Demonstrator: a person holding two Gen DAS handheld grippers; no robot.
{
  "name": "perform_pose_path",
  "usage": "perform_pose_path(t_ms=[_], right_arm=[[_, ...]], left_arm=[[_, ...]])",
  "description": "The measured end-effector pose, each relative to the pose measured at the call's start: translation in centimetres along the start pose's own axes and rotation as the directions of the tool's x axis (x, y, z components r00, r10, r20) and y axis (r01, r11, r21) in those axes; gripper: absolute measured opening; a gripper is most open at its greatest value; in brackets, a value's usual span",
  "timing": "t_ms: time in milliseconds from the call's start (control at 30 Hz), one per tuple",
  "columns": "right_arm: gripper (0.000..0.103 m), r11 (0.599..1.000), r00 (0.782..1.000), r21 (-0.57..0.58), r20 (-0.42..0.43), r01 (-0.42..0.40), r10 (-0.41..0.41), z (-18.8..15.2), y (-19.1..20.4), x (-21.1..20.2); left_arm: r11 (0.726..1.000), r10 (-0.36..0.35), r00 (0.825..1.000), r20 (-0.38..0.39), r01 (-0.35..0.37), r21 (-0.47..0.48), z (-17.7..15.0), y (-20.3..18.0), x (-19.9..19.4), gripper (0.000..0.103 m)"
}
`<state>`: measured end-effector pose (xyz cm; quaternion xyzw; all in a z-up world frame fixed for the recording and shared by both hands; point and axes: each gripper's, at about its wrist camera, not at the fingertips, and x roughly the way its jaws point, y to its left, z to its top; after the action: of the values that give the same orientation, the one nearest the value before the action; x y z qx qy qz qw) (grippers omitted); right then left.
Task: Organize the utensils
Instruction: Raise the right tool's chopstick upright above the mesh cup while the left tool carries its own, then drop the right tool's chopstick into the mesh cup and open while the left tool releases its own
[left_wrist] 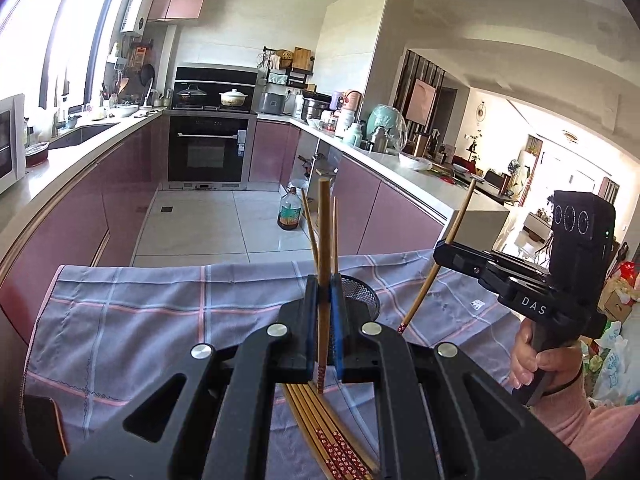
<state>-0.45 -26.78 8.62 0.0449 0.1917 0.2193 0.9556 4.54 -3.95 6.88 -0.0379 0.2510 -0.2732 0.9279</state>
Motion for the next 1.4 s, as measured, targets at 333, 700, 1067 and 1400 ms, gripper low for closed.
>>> perform_pose_path(t_ms=[333, 700, 1067, 1400], right_arm=[[0.005, 1.0, 0.999, -0.024, 0.045, 0.009, -0.008, 2.8, -0.7, 0.0], [0.005, 0.998, 0.997, -0.031, 0.056, 0.051, -0.049, 4.1, -2.0, 2.1], [0.005, 0.998, 0.997, -0.014, -0.018, 0.069, -0.069, 2.7, -3.0, 5.0], [0.005, 0.997, 0.988, -0.006, -0.133, 0.078, -0.078, 1.0, -3.5, 7.6]], left_arm=[[0.999, -0.053, 0.998, 0.038, 0.053, -0.003, 3.4, -0.3, 1.3, 0.007], [0.996, -0.074, 0.996, 0.052, 0.076, -0.048, 6.6, 0.3, 4.3, 0.007], [0.998, -0.047, 0.998, -0.044, 0.045, -0.04, 5.7, 0.7, 9.5, 0.007], [0.999, -0.032, 0.987, -0.156, 0.029, -0.017, 4.0, 0.6, 13.5, 0.007]])
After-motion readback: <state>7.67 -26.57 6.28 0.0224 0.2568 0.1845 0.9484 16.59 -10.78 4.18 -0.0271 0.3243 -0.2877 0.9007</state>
